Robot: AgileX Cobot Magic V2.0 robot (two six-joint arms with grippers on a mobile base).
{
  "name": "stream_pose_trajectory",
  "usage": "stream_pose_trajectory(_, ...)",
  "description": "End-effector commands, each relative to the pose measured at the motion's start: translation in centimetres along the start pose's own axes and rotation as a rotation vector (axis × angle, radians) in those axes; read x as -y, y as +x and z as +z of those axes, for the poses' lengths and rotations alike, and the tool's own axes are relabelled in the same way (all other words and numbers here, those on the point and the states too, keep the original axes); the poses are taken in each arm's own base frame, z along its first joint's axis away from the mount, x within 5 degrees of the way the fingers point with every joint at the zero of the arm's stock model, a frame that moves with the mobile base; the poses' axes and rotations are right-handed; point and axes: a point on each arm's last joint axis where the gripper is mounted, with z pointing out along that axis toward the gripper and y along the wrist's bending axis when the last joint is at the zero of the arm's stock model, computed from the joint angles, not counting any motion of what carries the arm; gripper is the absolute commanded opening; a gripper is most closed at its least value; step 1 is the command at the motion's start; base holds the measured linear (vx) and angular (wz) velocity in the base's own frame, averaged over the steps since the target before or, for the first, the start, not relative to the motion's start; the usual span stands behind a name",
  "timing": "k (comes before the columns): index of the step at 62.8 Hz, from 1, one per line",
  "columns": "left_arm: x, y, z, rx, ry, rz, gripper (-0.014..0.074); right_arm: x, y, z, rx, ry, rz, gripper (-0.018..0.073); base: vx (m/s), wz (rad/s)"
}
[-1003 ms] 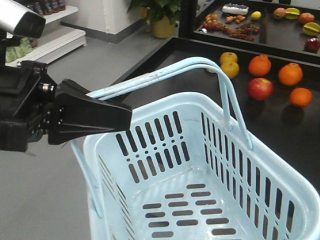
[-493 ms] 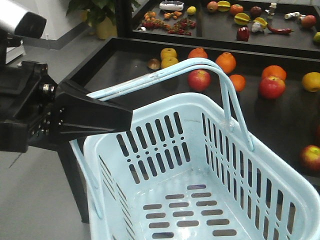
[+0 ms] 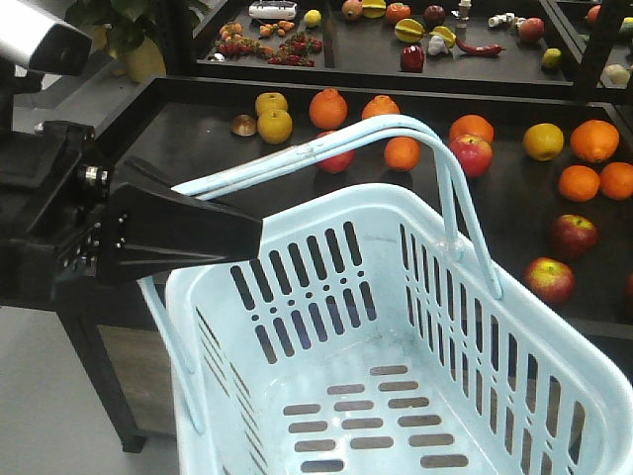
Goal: Pick three apples into basket with both arms
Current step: 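Turn the base toward the table with apples and oranges, then drive the base up to the fruit table edge holding the basket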
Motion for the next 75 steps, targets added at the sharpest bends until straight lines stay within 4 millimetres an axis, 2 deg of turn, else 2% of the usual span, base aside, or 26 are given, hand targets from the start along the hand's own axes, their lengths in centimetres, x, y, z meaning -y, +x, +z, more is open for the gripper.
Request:
stream_pose_trajectory(1, 2.18, 0.12, -0.47, -0.069, 0.110, 0.051, -0.0006, -0.19, -0.19, -0.04, 0.065, -0.022, -0.021, -0.0005, -0.02, -0.07)
stream_pose_trajectory(75, 2.18, 0.12, -0.47, -0.069, 0.110, 0.051, -0.0006, -0.19, -0.19, -0.04, 0.065, -0.022, -0.021, -0.0005, 0.00, 0.00)
